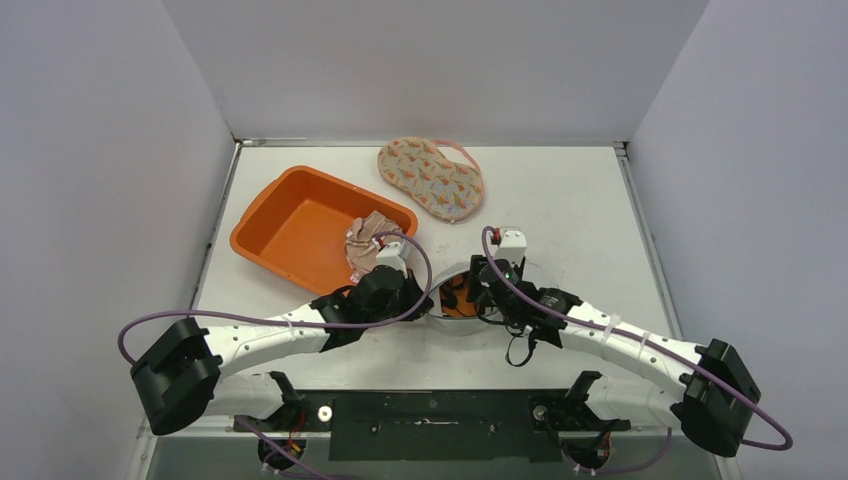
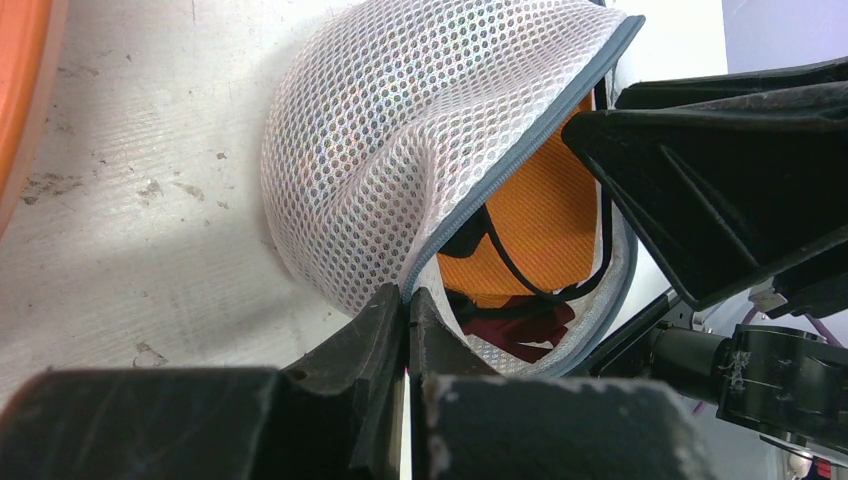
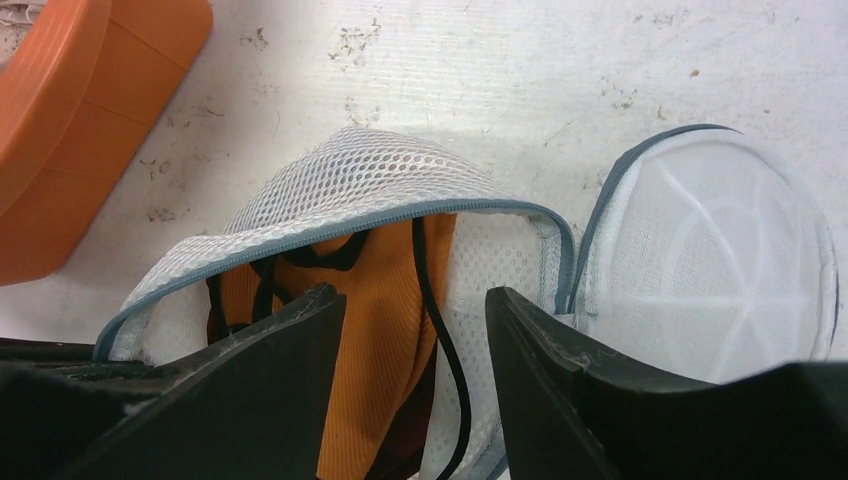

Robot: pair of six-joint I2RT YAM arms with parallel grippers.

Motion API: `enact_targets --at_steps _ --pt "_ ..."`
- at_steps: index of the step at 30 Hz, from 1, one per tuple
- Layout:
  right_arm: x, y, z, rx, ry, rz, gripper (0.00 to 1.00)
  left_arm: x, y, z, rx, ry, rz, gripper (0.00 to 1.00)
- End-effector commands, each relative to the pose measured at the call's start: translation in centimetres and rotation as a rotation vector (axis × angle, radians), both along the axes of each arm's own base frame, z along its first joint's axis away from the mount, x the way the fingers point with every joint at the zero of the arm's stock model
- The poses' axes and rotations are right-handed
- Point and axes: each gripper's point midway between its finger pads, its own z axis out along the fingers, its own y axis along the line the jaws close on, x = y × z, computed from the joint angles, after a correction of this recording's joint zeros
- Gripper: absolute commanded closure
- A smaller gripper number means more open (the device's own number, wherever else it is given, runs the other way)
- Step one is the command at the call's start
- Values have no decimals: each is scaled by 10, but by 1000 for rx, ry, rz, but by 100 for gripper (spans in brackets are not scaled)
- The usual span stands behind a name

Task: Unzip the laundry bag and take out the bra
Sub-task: Pick up the bra from the laundry bag.

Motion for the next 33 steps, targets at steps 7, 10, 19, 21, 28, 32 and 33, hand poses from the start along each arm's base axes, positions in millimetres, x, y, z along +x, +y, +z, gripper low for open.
enact_targets --at_steps 7,10,19,21,28,32,33 --pt "15 23 7 -35 -29 92 52 6 -15 27 -70 -49 -21 100" --pt "14 23 1 -46 -11 95 56 5 -15 29 -73 -50 -22 100" --pt "7 25 -4 -23 7 107 83 5 -15 26 -68 -44 -26 100" --pt "6 25 -3 -17 9 107 89 5 -16 26 -68 -44 -27 100" --pt "-2 27 35 2 -93 165 95 6 -14 29 -63 -38 -20 100" --pt "-11 36 60 2 -179 267 95 9 -15 35 -67 -36 -18 100" --pt "-14 39 64 2 -191 302 95 10 -15 37 -69 -35 -20 100"
